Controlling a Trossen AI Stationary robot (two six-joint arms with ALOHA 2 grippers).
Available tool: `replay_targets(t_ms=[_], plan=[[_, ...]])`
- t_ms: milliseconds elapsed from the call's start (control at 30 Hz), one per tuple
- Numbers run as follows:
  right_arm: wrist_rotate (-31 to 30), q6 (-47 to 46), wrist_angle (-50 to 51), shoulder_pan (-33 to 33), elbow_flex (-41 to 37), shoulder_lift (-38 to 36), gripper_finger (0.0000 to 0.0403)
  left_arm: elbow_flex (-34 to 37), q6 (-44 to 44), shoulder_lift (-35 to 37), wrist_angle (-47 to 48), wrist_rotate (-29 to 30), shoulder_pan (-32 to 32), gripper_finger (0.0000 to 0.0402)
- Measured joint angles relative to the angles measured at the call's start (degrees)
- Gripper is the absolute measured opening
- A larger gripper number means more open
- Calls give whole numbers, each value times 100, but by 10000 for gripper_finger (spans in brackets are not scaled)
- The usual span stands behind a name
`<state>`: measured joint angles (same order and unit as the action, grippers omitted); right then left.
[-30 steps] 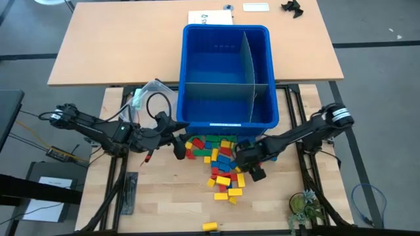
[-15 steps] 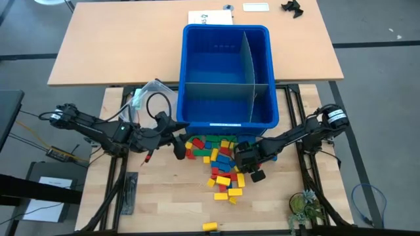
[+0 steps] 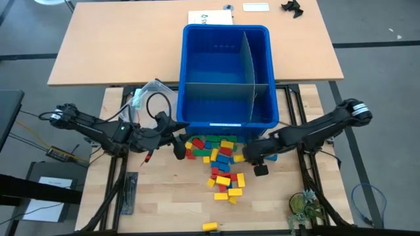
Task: Sort blocks
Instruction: Put the yellow block into the blue bin
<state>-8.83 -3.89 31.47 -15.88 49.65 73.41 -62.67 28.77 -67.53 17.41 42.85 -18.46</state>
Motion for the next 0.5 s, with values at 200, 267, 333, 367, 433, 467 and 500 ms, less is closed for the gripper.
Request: replay_targets(t_ms=[200,267,333,367,433,467,500], plan=[[-273,-297,-407,14,119,-754,123,0,-156,0,1,17,0,214],[-365,-351,-419,48,337,-848,123,0,-290,0,-7,21,-2,214],[-494,-349,-393,110,628,-873,123,0,-311,0,-4,33,11,214],[-567,-350,-358,159,783,-873,123,1,-313,0,-2,45,23,214],[-683,-352,-217,307,1091,-866,123,2,-315,0,-4,63,63,214],[-734,-355,-148,412,1242,-857,123,0,-319,0,0,76,82,214],[-792,-365,-43,528,1378,-853,123,0,-330,0,4,78,100,214]])
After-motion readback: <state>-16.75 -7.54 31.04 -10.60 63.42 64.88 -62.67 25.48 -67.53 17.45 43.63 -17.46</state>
